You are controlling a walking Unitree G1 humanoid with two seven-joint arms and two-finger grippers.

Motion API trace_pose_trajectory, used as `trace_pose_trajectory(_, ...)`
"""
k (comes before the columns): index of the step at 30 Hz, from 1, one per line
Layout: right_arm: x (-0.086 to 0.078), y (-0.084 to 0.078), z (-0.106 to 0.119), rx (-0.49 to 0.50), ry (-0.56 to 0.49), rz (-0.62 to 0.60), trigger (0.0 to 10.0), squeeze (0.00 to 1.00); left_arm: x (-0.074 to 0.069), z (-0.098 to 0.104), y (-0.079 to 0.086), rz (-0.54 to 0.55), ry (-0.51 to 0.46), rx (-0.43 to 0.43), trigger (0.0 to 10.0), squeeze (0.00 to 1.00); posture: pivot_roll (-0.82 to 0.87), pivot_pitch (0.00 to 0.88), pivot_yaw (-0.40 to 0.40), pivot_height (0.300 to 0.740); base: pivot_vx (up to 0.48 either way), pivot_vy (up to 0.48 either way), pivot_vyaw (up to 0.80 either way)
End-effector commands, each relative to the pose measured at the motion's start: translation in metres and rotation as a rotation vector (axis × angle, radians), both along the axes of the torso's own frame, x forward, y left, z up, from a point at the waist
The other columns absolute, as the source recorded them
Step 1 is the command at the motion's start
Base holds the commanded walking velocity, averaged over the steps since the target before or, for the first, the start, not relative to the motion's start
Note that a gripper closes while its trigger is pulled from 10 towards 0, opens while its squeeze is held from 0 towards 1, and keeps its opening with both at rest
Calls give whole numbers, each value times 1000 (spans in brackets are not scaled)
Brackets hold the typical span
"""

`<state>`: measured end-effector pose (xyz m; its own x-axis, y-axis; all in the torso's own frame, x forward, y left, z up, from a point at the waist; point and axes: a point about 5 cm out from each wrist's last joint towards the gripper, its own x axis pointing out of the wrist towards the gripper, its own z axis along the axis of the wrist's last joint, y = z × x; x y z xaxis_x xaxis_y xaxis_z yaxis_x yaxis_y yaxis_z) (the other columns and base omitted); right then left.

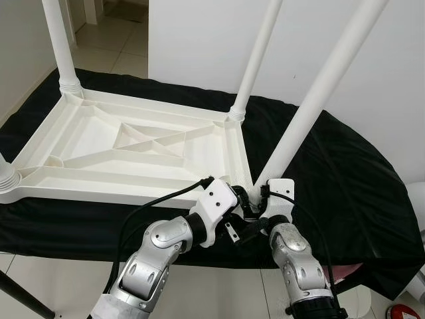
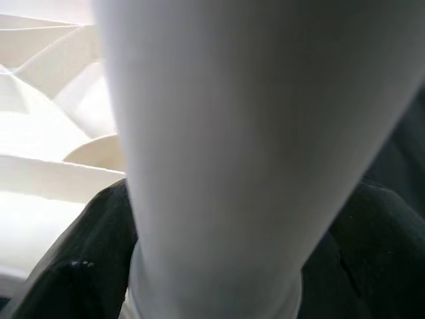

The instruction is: Building children table

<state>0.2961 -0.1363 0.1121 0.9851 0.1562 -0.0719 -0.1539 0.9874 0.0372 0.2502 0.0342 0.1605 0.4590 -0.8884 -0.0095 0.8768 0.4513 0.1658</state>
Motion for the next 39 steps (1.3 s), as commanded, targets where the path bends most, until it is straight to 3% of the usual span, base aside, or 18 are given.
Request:
trace_pose_trajectory(1, 2, -10, 5, 3, -37, 51, 10000, 0, 2, -1, -1, 58, 3, -13, 10000, 0, 34, 0, -178, 740, 0, 0, 0)
trace_pose_trajectory(2, 2, -10, 5, 3, -37, 51, 10000, 0, 2, -1, -1, 58, 3, -13, 10000, 0, 34, 0, -178, 740, 0, 0, 0)
trace_pose_trajectory(3, 2, -10, 10, -21, -78, 142, 10000, 0, 2, 1, -1, 56, 3, -19, 10000, 0, 34, 0, -178, 740, 0, 0, 0)
trace_pose_trajectory(6, 3, -13, 14, -37, -107, 251, 10000, 0, 2, 2, -1, 54, 3, -25, 10000, 0, 38, 0, -174, 740, 0, 0, 0)
trace_pose_trajectory(18, 15, -11, 11, -60, -106, 469, 10000, 0, 5, 6, -3, 44, -12, -25, 10000, 0, 47, 0, -165, 740, 0, 0, 0)
trace_pose_trajectory(25, 22, -7, 5, -82, -83, 516, 10000, 0, 5, 6, -3, 44, -18, -19, 10000, 0, 64, 0, -163, 740, 0, 0, 0)
trace_pose_trajectory(26, 23, -5, 3, -87, -78, 528, 8863, 0, 5, 7, -2, 44, -20, -18, 10000, 0, 70, 0, -164, 740, 0, 0, 0)
trace_pose_trajectory(29, 24, -4, 0, -80, -72, 545, 8863, 0, 5, 7, -2, 44, -21, -17, 10000, 0, 70, 0, -164, 740, 0, 0, 0)
trace_pose_trajectory(30, 23, -3, -4, -80, -58, 560, 1373, 0, 5, 7, -2, 46, -24, -16, 10000, 0, 80, 0, -172, 740, 0, 0, 0)
trace_pose_trajectory(31, 23, -3, -4, -80, -58, 560, 1373, 0, 5, 7, -2, 46, -24, -16, 10000, 0, 80, 0, -172, 740, 0, 0, 0)
trace_pose_trajectory(32, 23, -3, -7, -77, -51, 570, 0, 0, 5, 8, -2, 49, -27, -16, 10000, 0, 80, 0, -172, 740, 0, 0, 0)
trace_pose_trajectory(39, 21, -4, -13, -66, -39, 590, 0, 0, 4, 8, -2, 58, -24, -21, 10000, 0, 81, 0, -175, 740, 0, 0, 0)
